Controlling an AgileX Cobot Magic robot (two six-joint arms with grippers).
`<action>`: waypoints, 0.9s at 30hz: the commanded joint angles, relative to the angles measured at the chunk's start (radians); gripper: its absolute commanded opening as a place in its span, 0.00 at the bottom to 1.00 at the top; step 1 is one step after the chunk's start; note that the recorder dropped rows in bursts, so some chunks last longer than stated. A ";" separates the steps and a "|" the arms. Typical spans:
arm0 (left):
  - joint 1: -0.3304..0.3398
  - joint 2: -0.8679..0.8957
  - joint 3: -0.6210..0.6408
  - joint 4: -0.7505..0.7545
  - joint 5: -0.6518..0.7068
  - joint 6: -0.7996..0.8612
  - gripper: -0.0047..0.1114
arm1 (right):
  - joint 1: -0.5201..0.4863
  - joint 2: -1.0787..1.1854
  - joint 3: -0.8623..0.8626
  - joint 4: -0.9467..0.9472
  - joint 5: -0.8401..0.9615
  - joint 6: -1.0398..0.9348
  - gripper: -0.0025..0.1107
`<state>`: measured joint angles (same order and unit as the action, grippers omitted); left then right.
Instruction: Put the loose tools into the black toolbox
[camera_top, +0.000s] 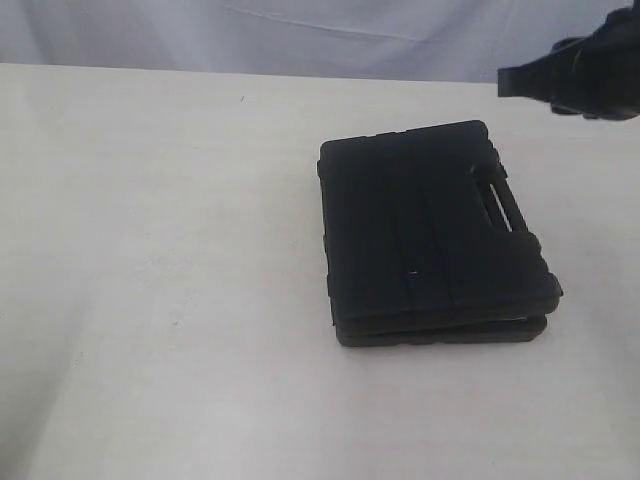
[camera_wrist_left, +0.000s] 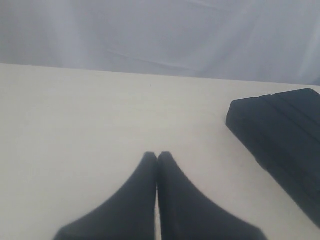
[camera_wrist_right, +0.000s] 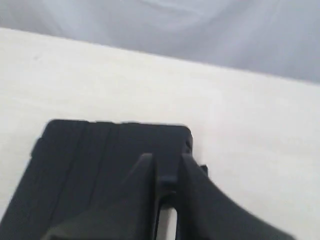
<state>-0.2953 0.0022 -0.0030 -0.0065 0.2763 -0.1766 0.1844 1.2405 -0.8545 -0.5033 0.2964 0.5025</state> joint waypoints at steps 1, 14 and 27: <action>-0.006 -0.002 0.003 0.006 -0.004 -0.001 0.04 | 0.121 -0.215 0.046 -0.044 -0.025 -0.093 0.03; -0.006 -0.002 0.003 0.006 -0.004 -0.001 0.04 | 0.375 -0.770 0.242 -0.078 0.014 -0.053 0.02; -0.006 -0.002 0.003 0.006 -0.004 -0.001 0.04 | 0.375 -1.030 0.253 -0.017 0.113 -0.035 0.02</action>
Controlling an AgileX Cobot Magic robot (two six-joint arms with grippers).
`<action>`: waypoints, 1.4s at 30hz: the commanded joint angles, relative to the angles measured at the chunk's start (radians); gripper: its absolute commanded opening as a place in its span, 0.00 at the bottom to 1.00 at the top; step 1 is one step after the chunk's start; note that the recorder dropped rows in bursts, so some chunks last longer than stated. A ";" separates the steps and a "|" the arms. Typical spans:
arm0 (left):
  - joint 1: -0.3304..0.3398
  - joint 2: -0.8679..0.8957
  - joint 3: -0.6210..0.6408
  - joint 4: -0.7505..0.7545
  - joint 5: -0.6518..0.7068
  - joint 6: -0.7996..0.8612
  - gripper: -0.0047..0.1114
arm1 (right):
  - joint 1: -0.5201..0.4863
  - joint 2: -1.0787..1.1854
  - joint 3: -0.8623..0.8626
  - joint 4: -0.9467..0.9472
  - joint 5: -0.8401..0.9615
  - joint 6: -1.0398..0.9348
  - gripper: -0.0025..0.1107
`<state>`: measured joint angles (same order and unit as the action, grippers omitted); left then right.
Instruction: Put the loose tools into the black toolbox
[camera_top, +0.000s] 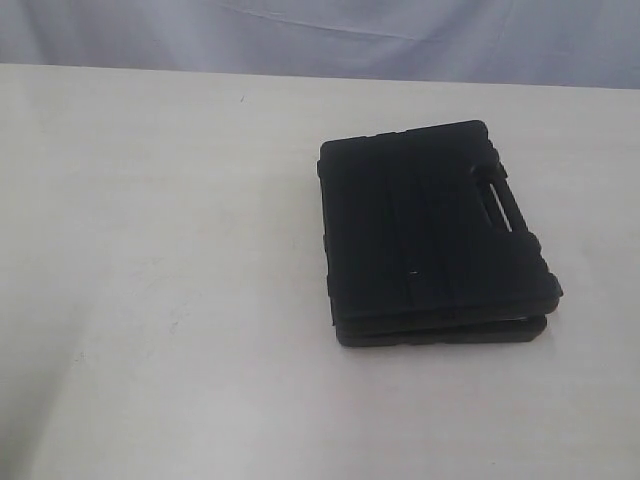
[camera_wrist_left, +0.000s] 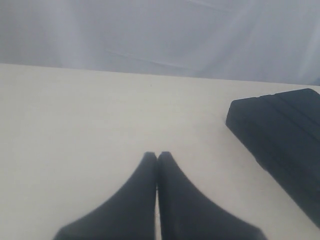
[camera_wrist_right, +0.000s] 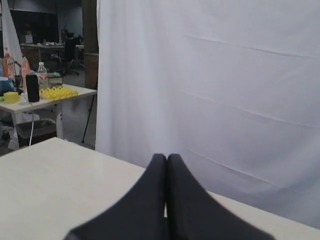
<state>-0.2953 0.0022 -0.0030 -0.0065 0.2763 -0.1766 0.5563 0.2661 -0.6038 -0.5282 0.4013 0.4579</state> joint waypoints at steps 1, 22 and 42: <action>-0.006 -0.002 0.003 0.006 -0.004 -0.001 0.04 | 0.003 -0.066 0.003 0.008 0.008 0.009 0.02; -0.006 -0.002 0.003 0.006 -0.004 -0.001 0.04 | -0.617 -0.266 0.003 0.008 0.008 0.009 0.02; -0.006 -0.002 0.003 0.006 -0.004 -0.001 0.04 | -0.624 -0.266 0.003 -0.115 -0.099 -0.064 0.02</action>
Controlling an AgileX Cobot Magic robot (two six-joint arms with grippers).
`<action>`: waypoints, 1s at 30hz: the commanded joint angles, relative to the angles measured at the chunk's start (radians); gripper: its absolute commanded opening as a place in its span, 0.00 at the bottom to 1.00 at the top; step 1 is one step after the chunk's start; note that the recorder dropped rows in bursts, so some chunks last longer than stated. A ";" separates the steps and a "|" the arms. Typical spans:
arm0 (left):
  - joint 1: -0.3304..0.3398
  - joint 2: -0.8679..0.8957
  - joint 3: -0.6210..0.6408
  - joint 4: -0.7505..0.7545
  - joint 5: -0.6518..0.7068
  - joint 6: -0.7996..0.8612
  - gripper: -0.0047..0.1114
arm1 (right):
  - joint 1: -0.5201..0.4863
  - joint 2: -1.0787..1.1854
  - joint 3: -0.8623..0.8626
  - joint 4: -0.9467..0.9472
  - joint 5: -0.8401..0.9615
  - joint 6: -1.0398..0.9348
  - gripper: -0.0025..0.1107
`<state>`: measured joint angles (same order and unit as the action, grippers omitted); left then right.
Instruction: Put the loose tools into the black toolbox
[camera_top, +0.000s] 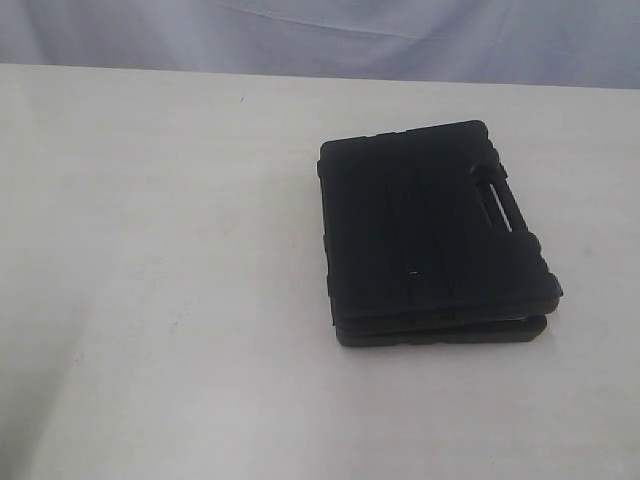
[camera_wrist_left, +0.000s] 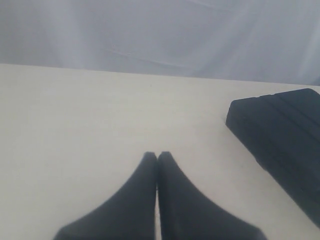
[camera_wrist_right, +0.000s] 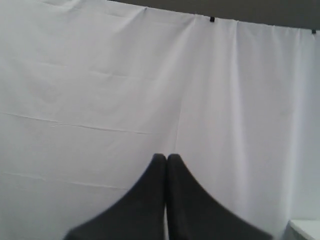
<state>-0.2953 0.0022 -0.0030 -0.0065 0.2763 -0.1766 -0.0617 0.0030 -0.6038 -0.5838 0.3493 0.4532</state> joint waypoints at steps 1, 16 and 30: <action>-0.006 -0.002 0.003 0.006 -0.004 -0.001 0.04 | -0.006 -0.003 0.003 -0.071 -0.052 -0.075 0.02; -0.006 -0.002 0.003 0.006 -0.004 -0.001 0.04 | -0.006 -0.003 0.003 -0.208 -0.053 -0.324 0.02; -0.006 -0.002 0.003 0.006 -0.004 -0.001 0.04 | -0.006 -0.003 0.003 -0.203 -0.049 -0.397 0.02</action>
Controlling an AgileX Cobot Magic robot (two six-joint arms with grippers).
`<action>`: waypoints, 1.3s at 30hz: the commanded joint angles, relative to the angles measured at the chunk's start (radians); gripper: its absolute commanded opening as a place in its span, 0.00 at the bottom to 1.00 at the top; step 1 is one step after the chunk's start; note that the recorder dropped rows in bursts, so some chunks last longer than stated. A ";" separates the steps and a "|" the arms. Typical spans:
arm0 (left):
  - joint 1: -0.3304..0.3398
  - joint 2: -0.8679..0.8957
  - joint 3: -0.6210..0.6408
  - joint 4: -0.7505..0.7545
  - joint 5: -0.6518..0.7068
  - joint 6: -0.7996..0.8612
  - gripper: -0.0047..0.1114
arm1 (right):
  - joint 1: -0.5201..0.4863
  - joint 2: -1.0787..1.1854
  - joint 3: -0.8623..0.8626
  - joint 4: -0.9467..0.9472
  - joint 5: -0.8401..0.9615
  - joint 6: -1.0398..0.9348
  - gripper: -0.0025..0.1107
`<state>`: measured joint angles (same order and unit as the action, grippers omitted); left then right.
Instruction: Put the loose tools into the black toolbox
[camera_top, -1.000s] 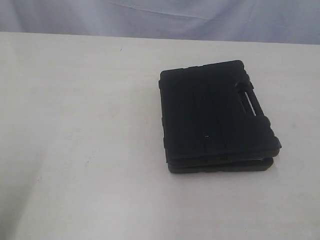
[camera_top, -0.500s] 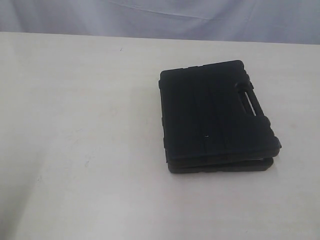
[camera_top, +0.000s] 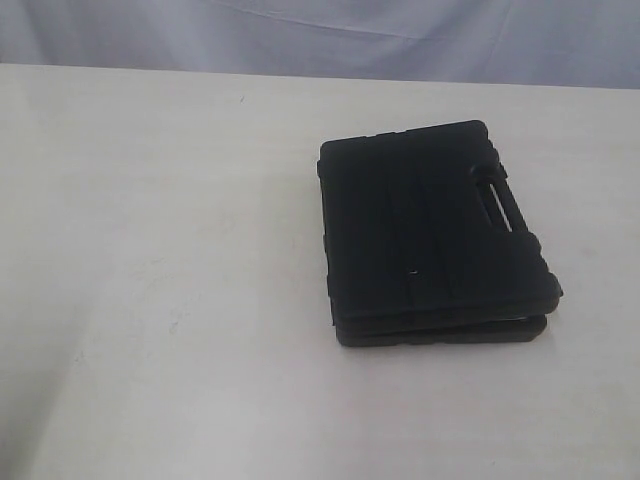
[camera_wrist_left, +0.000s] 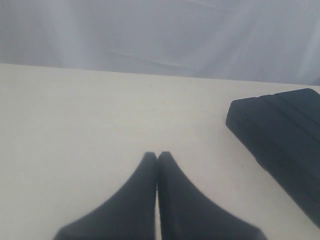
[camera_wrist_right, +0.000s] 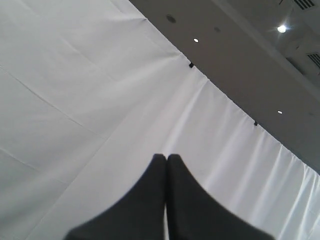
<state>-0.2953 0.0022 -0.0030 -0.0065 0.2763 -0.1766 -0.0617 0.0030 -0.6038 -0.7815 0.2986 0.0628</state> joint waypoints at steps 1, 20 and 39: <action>-0.006 -0.002 0.003 0.006 -0.004 -0.001 0.04 | -0.006 -0.003 0.003 -0.005 0.000 -0.007 0.02; -0.006 -0.002 0.003 0.006 -0.004 -0.001 0.04 | -0.006 -0.003 0.003 0.081 0.006 -0.041 0.02; -0.006 -0.002 0.003 0.006 -0.004 -0.001 0.04 | -0.006 -0.003 0.266 0.647 -0.261 -0.041 0.02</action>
<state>-0.2953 0.0022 -0.0030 -0.0065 0.2763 -0.1766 -0.0617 0.0047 -0.3880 -0.1708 0.0748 0.0210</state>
